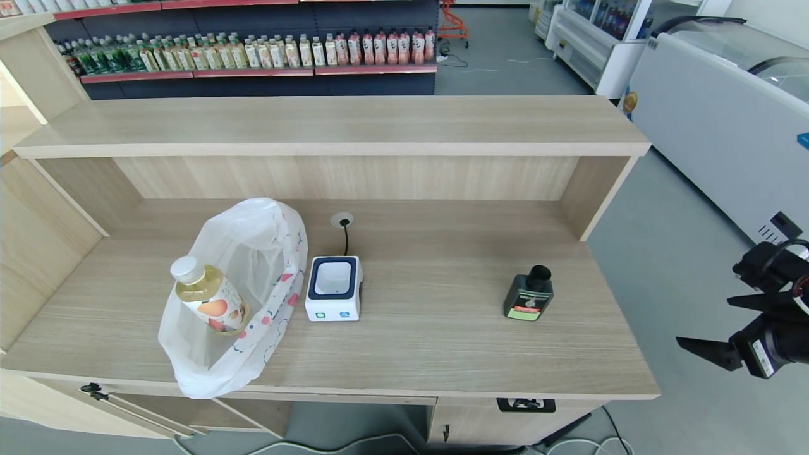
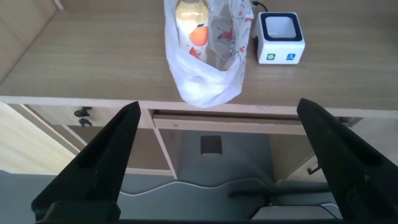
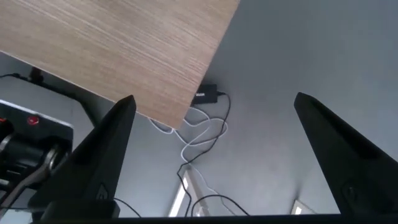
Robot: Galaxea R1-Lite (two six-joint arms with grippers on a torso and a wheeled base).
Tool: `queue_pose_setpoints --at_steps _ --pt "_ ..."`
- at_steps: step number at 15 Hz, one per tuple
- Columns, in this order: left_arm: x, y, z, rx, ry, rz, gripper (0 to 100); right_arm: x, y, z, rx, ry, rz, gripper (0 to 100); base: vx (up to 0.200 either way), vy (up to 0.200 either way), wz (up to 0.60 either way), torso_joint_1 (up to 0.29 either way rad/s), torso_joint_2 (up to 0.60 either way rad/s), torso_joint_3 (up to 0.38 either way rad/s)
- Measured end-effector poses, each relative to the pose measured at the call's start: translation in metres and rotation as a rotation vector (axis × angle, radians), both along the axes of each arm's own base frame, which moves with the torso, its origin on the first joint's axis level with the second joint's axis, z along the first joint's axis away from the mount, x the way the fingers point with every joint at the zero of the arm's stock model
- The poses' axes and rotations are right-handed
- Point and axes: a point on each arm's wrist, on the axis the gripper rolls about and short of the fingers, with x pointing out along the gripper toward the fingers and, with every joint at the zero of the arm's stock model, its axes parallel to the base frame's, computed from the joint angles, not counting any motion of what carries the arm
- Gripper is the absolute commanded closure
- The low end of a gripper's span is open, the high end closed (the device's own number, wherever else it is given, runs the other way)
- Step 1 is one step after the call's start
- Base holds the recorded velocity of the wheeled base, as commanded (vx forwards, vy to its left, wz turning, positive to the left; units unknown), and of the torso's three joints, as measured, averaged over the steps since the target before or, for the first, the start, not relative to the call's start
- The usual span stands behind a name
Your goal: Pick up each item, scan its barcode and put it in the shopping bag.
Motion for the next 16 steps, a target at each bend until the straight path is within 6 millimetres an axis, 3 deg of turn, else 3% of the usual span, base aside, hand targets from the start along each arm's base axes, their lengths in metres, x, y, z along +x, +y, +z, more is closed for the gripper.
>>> queue_pose_setpoints --at_steps 7,16 --pt "0.0 0.0 0.0 0.0 0.0 0.0 0 0.026 0.02 -0.017 0.05 0.027 0.162 0 0.0 0.0 0.0 0.0 0.0 0.0" --pt "0.0 0.0 0.0 0.0 0.0 0.0 0 0.092 0.055 -0.022 0.039 -0.027 0.312 0 0.0 0.0 0.0 0.0 0.0 0.0"
